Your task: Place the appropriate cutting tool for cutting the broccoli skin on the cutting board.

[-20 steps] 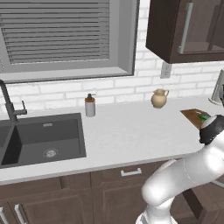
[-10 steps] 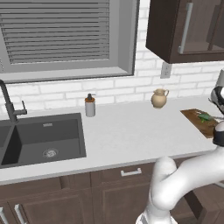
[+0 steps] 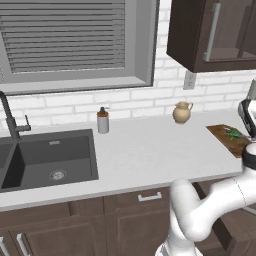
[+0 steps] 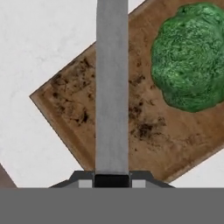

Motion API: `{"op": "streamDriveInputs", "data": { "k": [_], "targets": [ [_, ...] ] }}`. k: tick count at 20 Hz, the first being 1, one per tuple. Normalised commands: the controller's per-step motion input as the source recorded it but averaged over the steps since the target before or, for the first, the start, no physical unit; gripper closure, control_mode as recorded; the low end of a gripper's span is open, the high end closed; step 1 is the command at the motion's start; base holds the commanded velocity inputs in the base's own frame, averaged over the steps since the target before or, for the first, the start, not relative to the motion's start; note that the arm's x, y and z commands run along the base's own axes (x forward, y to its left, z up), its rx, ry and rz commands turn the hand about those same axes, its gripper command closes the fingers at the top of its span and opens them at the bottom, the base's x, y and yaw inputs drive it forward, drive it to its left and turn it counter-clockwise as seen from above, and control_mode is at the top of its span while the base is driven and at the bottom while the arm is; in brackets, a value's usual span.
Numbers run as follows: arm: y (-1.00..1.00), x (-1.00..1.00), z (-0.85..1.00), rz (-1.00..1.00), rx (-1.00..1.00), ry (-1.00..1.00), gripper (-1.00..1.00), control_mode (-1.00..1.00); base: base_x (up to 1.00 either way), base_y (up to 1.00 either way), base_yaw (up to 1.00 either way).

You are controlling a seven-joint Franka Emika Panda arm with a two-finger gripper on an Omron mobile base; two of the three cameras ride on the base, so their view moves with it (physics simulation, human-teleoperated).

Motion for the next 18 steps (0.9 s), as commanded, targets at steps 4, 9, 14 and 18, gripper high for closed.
{"op": "streamDriveInputs", "data": {
  "k": [4,9,14,18],
  "targets": [
    [0.16,-0.46,-0.76,0.0,0.01,0.0,1.0,-1.0,0.0,0.0,0.0],
    [0.11,0.0,-0.44,0.0,0.01,0.0,1.0,-1.0,0.0,0.0,0.0],
    [0.46,0.0,-0.6,0.0,0.0,0.0,-1.0,-1.0,0.0,0.0,0.0],
    [0.35,0.0,-0.17,0.0,0.03,-0.07,-1.0,-1.0,0.0,0.0,0.0]
  ]
}}
